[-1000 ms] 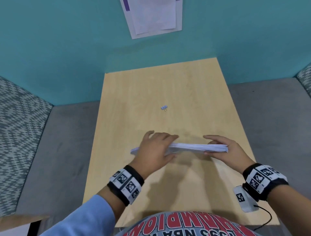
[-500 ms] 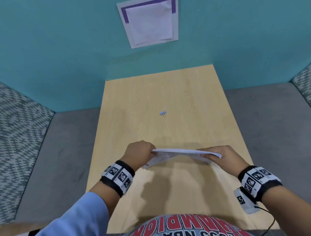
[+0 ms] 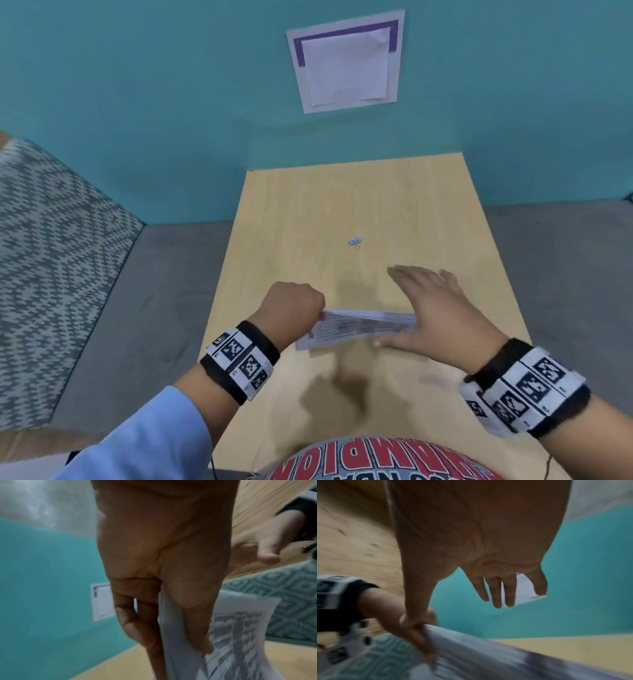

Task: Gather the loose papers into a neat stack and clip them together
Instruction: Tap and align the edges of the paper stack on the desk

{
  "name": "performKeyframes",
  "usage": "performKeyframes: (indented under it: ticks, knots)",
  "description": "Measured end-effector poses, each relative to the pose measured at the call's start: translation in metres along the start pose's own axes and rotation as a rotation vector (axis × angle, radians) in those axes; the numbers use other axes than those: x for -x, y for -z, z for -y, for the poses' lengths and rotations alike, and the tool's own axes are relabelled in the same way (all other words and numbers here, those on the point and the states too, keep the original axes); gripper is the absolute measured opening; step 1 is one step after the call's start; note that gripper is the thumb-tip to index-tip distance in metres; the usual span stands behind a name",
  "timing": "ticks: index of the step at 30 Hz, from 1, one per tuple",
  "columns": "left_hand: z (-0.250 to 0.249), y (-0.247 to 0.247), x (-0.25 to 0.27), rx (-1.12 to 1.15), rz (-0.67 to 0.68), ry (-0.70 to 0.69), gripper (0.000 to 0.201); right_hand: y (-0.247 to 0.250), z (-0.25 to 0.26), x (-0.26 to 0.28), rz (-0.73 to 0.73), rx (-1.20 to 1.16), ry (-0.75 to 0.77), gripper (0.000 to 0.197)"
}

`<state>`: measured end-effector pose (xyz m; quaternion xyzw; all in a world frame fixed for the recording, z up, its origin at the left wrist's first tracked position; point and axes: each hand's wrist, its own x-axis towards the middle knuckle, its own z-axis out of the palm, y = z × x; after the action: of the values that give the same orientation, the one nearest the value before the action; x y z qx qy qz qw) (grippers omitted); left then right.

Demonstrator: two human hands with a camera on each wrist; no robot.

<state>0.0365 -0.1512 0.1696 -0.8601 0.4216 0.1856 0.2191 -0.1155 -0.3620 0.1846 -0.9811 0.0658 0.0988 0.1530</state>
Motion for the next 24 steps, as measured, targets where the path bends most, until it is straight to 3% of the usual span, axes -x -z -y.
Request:
performKeyframes:
  ticks: [3,6,8,12,15,20,22,24]
  knots:
    - [-0.017,0.025,0.010,-0.049,-0.028,-0.014,0.022,-0.003,0.060,-0.025,0.075,0.024,0.102,0.108]
    - [-0.022,0.041,0.020,-0.021,-0.093,-0.011,0.019,-0.010,0.073,-0.044,0.154,0.127,0.025,0.044]
    - [-0.015,0.048,0.028,0.086,-0.147,0.004,0.022,-0.015,0.068,-0.044,0.199,0.117,-0.004,0.018]
    - [0.017,0.031,0.042,0.638,-0.266,-0.091,0.018,-0.012,0.036,-0.032,0.125,-0.186,-0.039,0.037]
    - [0.035,0.012,0.053,1.063,-0.296,-0.128,0.006,-0.005,0.005,-0.018,0.005,-0.554,-0.070,0.028]
    - [0.032,0.010,0.062,1.477,-0.426,-0.104,0.009,0.013,-0.007,0.006,-0.165,-1.064,-0.059,0.015]
    - [0.024,0.013,0.060,1.620,-0.499,-0.123,0.024,0.015,-0.006,0.011,-0.212,-1.169,-0.053,0.016]
    - [0.012,0.011,0.050,1.661,-0.468,-0.156,0.035,0.006,-0.008,0.010,-0.219,-1.191,-0.081,0.016]
